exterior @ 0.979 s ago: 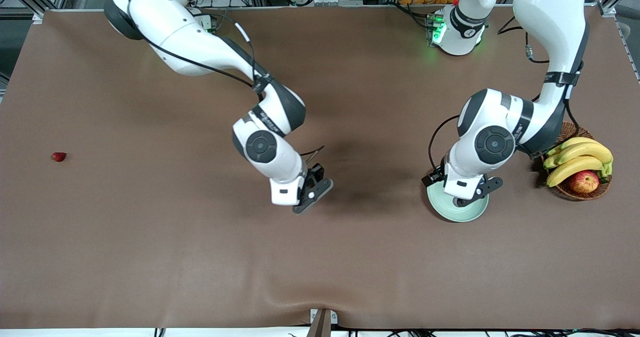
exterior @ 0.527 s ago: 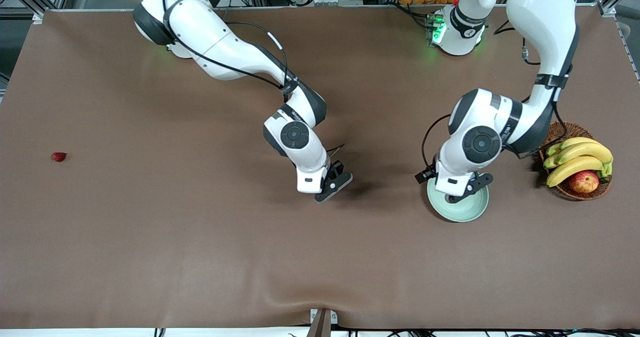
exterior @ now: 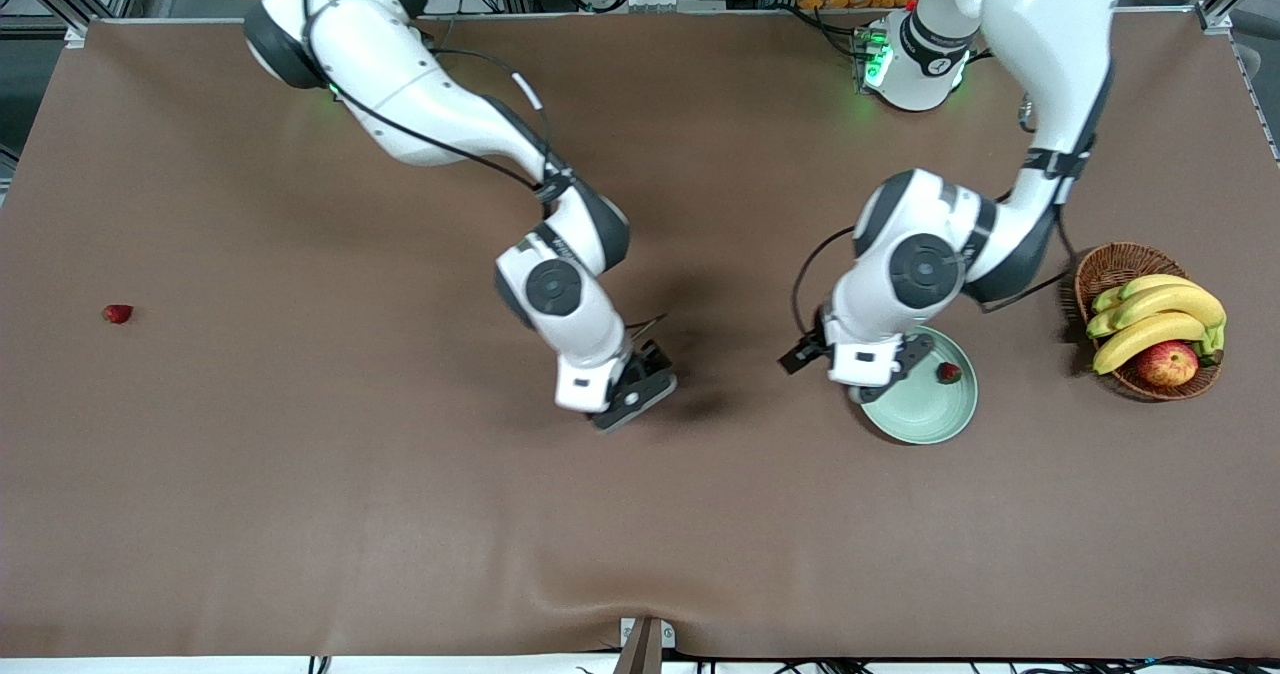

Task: Collect all strawberries into plate
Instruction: 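Carry the second strawberry with the right gripper to mid-table, release, then grasp the second strawberry from the table with the left gripper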

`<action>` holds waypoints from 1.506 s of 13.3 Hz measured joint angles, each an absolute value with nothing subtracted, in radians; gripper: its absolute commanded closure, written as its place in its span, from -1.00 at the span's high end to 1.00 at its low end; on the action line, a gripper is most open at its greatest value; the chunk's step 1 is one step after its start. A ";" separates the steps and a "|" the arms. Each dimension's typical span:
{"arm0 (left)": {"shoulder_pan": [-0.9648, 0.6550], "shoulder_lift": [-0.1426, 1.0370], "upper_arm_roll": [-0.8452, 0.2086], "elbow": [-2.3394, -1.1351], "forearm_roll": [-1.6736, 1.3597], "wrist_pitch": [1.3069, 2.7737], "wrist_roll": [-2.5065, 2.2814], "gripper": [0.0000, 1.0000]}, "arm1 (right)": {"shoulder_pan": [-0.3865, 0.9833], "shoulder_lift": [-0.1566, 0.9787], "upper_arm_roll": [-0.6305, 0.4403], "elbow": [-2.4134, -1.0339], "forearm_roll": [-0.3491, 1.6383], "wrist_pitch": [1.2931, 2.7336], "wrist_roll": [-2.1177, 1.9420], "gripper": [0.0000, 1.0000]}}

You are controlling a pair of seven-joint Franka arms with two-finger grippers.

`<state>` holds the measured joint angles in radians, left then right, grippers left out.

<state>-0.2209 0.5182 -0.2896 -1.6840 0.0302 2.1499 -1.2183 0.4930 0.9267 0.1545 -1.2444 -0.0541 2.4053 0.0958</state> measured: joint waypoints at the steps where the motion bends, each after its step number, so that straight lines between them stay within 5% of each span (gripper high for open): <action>1: -0.256 0.563 -0.290 -1.629 0.030 2.157 -1.290 1.00 | 0.452 0.894 0.153 -1.248 -0.054 2.343 0.096 1.00; 5: -0.357 0.747 -0.283 -1.442 0.030 2.250 -1.487 1.00 | 0.269 0.758 0.151 -1.299 -0.054 2.148 0.091 1.00; 9: -0.444 0.847 -0.251 -1.390 0.030 2.376 -1.632 0.97 | 0.085 0.616 0.146 -1.542 -0.054 2.206 0.091 1.00; 14: -0.521 0.905 -0.200 -1.361 0.030 2.389 -1.677 0.55 | -0.162 0.448 0.143 -1.797 -0.055 2.200 0.050 1.00; 17: -0.525 0.932 -0.195 -1.360 0.030 2.422 -1.677 -0.06 | -0.320 0.423 0.140 -1.832 -0.061 2.146 -0.064 1.00; 19: -0.527 0.938 -0.194 -1.358 0.030 2.430 -1.676 -1.00 | -0.451 0.426 0.136 -1.841 -0.094 2.145 -0.172 1.00; 20: -0.527 0.938 -0.194 -1.355 0.030 2.430 -1.676 -1.00 | -0.513 0.432 0.135 -1.844 -0.129 2.145 -0.215 1.00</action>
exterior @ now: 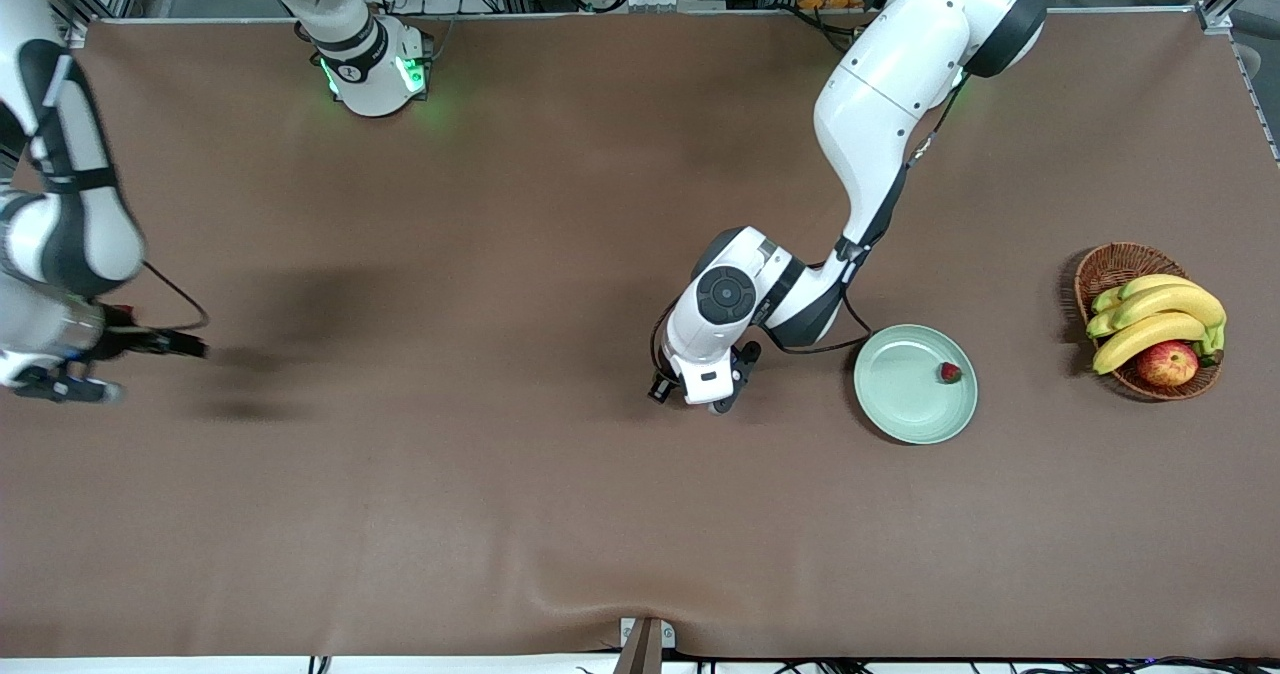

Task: Collect all strawberries into plate
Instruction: 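Grasp the second strawberry from the table with the left gripper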

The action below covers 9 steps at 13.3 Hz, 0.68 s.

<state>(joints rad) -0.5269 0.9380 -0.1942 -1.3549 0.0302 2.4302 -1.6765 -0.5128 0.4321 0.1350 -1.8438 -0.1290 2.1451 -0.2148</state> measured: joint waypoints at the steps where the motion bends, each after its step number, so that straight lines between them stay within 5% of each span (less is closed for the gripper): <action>1: -0.527 0.938 -0.193 -1.350 0.030 2.432 -1.676 -1.00 | -0.567 0.443 0.134 -1.842 -0.164 2.148 -0.253 1.00; 5: -0.496 0.890 -0.188 -1.325 0.030 2.423 -1.675 -1.00 | -0.732 0.533 0.134 -1.788 -0.221 2.167 -0.397 1.00; 9: -0.434 0.757 -0.185 -1.329 0.032 2.217 -1.623 -1.00 | -0.823 0.626 0.134 -1.764 -0.239 2.225 -0.439 1.00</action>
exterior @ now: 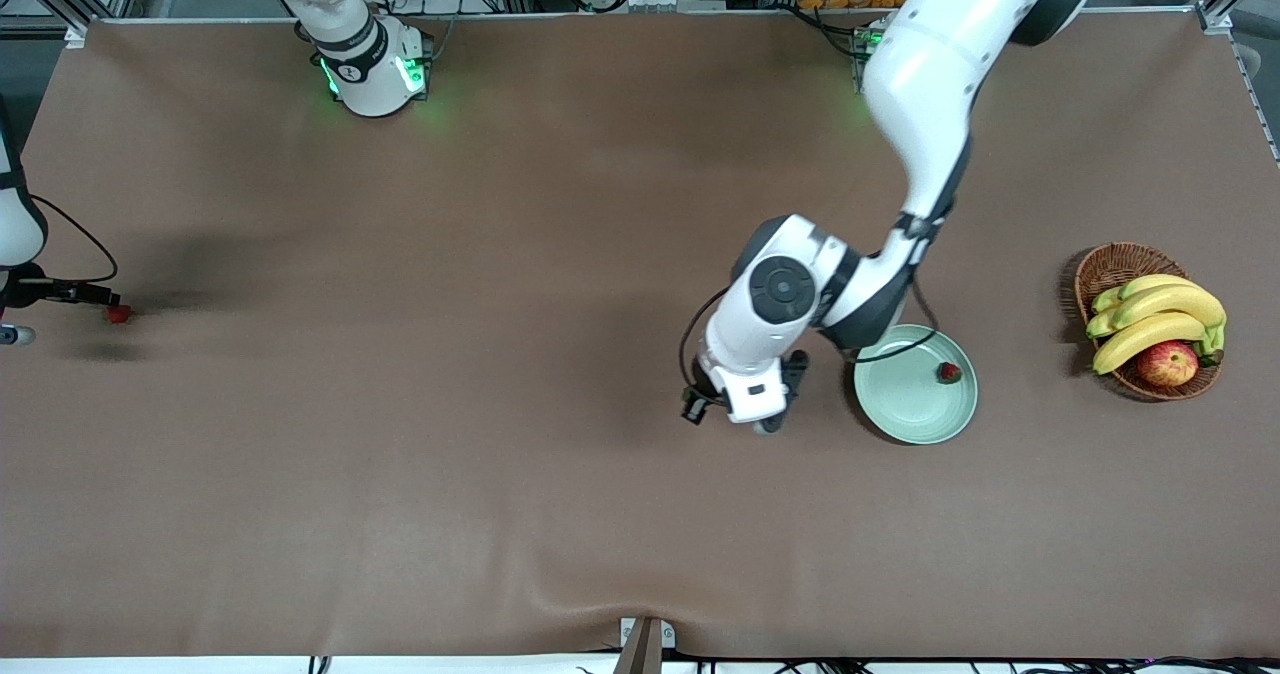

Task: Collect all strawberries into plate
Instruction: 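Grasp the second strawberry from the table with the left gripper, then drop the strawberry onto the plate while the right gripper grasps another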

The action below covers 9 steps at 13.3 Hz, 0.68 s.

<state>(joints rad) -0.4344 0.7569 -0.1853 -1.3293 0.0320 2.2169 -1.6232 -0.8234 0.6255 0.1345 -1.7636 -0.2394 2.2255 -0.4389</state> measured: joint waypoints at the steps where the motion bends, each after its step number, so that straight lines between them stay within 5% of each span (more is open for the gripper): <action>1: -0.417 0.721 -0.182 -1.352 0.045 2.147 -1.589 -1.00 | -0.827 0.640 0.135 -1.762 -0.240 2.240 -0.439 1.00; 8: -0.214 0.518 -0.178 -1.726 0.145 2.083 -1.203 -1.00 | -0.824 0.661 0.149 -1.757 -0.240 2.280 -0.439 1.00; 9: -0.190 0.507 -0.177 -1.755 0.147 2.083 -1.166 -1.00 | -0.824 0.663 0.149 -1.757 -0.240 2.280 -0.439 0.76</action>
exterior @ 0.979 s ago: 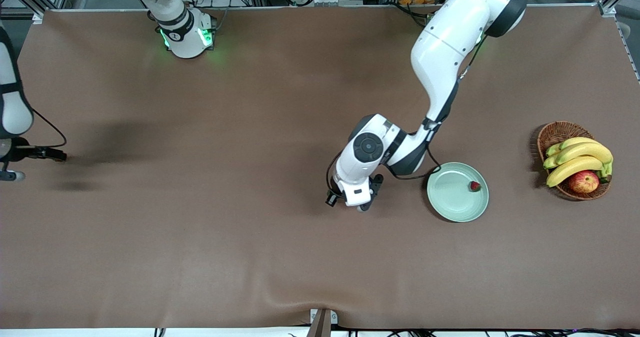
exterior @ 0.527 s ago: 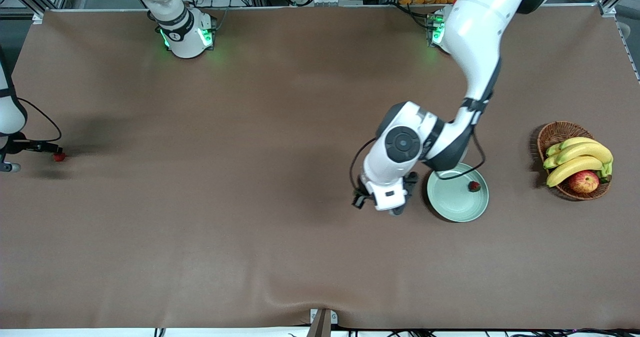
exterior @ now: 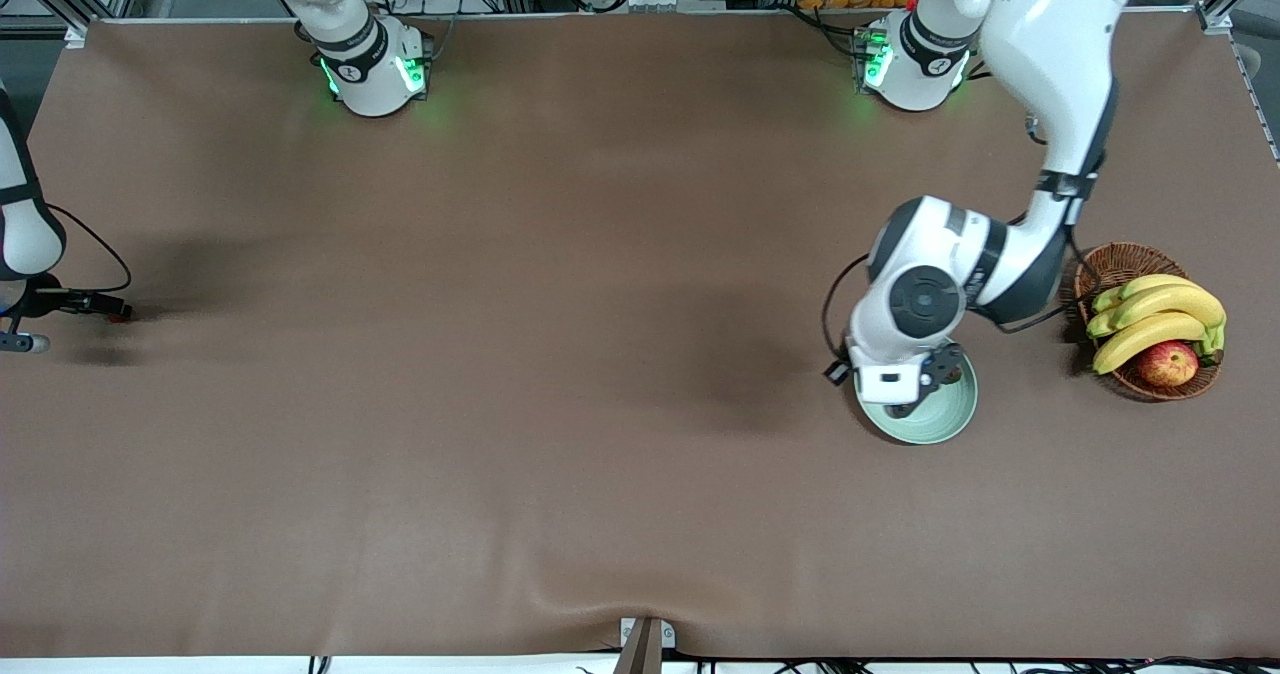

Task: Collect all strawberries into plate
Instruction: 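Drop the strawberry onto the plate while the right gripper grasps another, then carry the third strawberry with the right gripper to mid-table, release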

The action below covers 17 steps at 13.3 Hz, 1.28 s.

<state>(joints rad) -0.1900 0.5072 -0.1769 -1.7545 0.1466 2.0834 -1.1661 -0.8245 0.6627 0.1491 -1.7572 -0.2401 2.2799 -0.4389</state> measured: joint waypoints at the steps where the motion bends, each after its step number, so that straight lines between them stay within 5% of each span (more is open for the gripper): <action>1: -0.164 0.503 -0.176 -1.776 0.152 2.087 -1.135 -1.00 | -0.824 0.664 0.149 -1.757 -0.240 2.280 -0.439 0.44; 4: -0.084 0.509 -0.176 -1.827 0.172 2.134 -1.056 -0.62 | -0.824 0.665 0.149 -1.757 -0.240 2.280 -0.439 -0.89; 5: -0.065 0.517 -0.176 -1.839 0.172 2.155 -1.042 -0.51 | -0.824 0.665 0.149 -1.757 -0.240 2.280 -0.439 -1.00; 7: -0.046 0.536 -0.176 -1.849 0.193 2.176 -1.039 -0.15 | -0.824 0.666 0.149 -1.757 -0.240 2.279 -0.439 -1.00; 10: -0.031 0.544 -0.176 -1.851 0.235 2.180 -1.039 0.89 | -0.822 0.666 0.153 -1.756 -0.242 2.278 -0.454 -1.00; 17: -0.030 0.450 -0.207 -1.839 0.222 2.138 -1.035 1.00 | -0.672 0.628 0.315 -1.695 -0.242 2.286 -0.504 -1.00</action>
<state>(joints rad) -0.0299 0.4504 -0.2074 -1.8394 0.2220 2.1377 -1.0354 -0.6725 0.6281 0.3148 -1.6954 -0.2423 2.2857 -0.5039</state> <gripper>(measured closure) 0.000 0.670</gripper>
